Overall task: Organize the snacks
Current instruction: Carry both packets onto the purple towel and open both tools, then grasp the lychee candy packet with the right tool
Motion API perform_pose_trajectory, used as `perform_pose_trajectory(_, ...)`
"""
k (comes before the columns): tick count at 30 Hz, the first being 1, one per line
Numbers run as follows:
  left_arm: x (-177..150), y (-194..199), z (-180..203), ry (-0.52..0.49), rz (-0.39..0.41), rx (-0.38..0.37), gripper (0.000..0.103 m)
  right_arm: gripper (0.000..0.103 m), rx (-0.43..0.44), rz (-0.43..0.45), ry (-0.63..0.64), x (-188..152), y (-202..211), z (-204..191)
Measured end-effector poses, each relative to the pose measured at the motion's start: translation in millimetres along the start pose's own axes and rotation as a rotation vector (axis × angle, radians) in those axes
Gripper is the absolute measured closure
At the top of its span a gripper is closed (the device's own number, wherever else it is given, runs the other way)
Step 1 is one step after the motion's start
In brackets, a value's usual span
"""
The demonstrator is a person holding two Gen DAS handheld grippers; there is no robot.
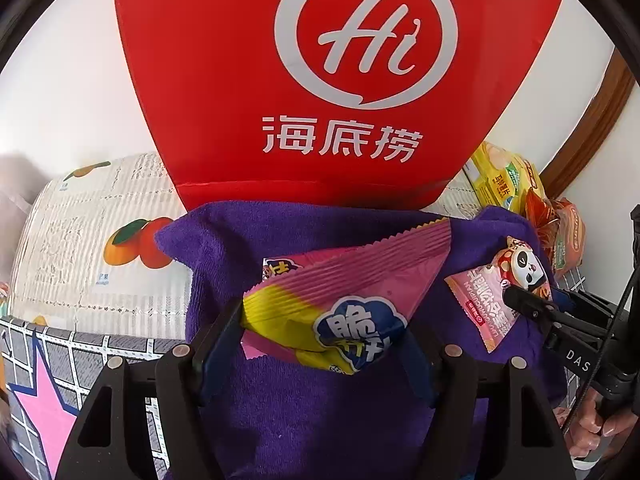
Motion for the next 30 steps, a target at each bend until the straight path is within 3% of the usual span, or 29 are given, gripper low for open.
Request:
perform_pose_trajectory(5,0,0,0,-0.005,0.004,-0.002,0.032,0.063,-0.011,0.0,0.01,0,-2,2)
perform_pose_trajectory(10,2,-1,3,-0.017,0.011,-0.01,0.032,0.046,-0.052,0.005,0.041,1,1,6)
perform_pose_trajectory(12,2,-2,5,-0.016,0.007,-0.016,0.024,0.039,-0.061,0.019,0.064,3,5,6)
perform_pose_trajectory(15,3,-1,7,-0.025,0.017,-0.016,0.021,0.031,-0.064,0.045,0.078,7,13,5)
perform_pose_trajectory(18,5,1,10,-0.023,0.021,-0.012,0.015,0.03,-0.069,0.067,0.093,10,19,3)
perform_pose_trajectory(30,6,51,12,-0.015,0.041,-0.028,0.015,0.03,-0.064,0.168,0.106,17,70,-10)
Point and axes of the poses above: each gripper's, at about its wrist camera, not at the fingertips, and y roughly against the way its jaws point, z to its right, x to its top, the point moved 7 cm from there along -y, roughly the way its jaws point, and after that the axes turned 9 degrees about z, right-handed, at the moved point
